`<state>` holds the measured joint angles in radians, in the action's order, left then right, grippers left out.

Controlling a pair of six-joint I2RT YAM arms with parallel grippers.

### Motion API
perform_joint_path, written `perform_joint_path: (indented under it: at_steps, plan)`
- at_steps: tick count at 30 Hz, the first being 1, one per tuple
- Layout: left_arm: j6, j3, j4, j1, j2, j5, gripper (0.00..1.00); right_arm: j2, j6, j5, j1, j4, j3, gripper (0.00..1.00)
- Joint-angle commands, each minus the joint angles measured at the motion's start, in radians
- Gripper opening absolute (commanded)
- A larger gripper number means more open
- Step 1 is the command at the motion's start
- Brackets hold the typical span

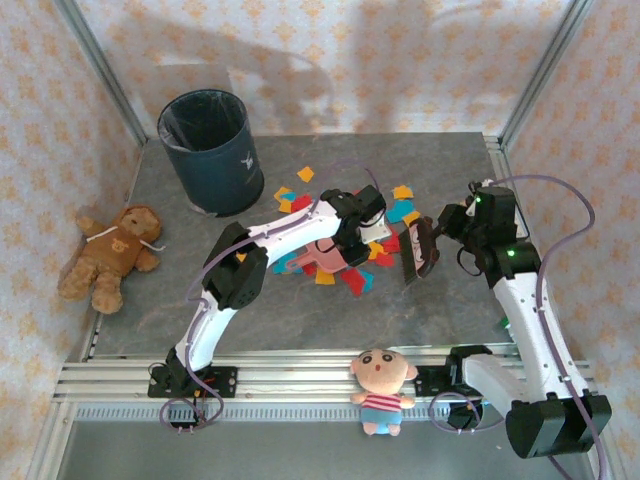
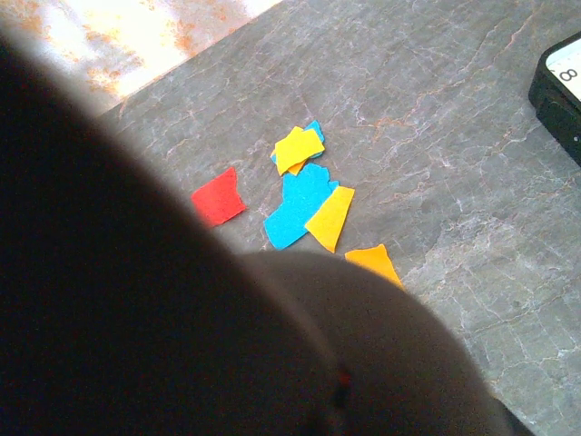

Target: Sweep away the paper scraps from the table

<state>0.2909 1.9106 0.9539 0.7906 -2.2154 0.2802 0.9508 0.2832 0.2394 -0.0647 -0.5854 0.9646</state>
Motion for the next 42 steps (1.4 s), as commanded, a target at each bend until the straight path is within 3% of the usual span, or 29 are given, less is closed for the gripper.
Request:
perform_joint_path:
  at_steps: [1, 8, 19, 25, 29, 34, 42]
  plan:
    - [0.005, 0.013, 0.035, 0.005, 0.051, 0.022, 0.28, -0.017, -0.007, -0.008, 0.003, 0.018, -0.004, 0.0]
    - [-0.045, -0.159, -0.082, -0.027, 0.228, 0.046, 0.37, -0.004, 0.003, 0.018, 0.003, 0.027, -0.007, 0.0]
    - [-0.08, -0.513, -0.266, -0.155, 0.504, 0.096, 0.55, -0.001, 0.009, 0.04, 0.003, 0.033, -0.015, 0.0]
    - [-0.067, -0.638, -0.304, -0.197, 0.556, 0.039, 0.71, 0.003, 0.008, 0.04, 0.003, 0.032, -0.014, 0.0]
    - [-0.046, -0.678, -0.3, -0.207, 0.55, -0.027, 0.77, 0.006, 0.009, 0.04, 0.003, 0.032, -0.012, 0.0]
    - [-0.016, -0.698, -0.298, -0.211, 0.527, -0.077, 0.77, 0.014, 0.012, 0.043, 0.003, 0.032, -0.01, 0.0]
    - [0.019, -0.701, -0.319, -0.21, 0.466, -0.047, 0.71, 0.02, 0.015, 0.047, 0.003, 0.035, -0.007, 0.0]
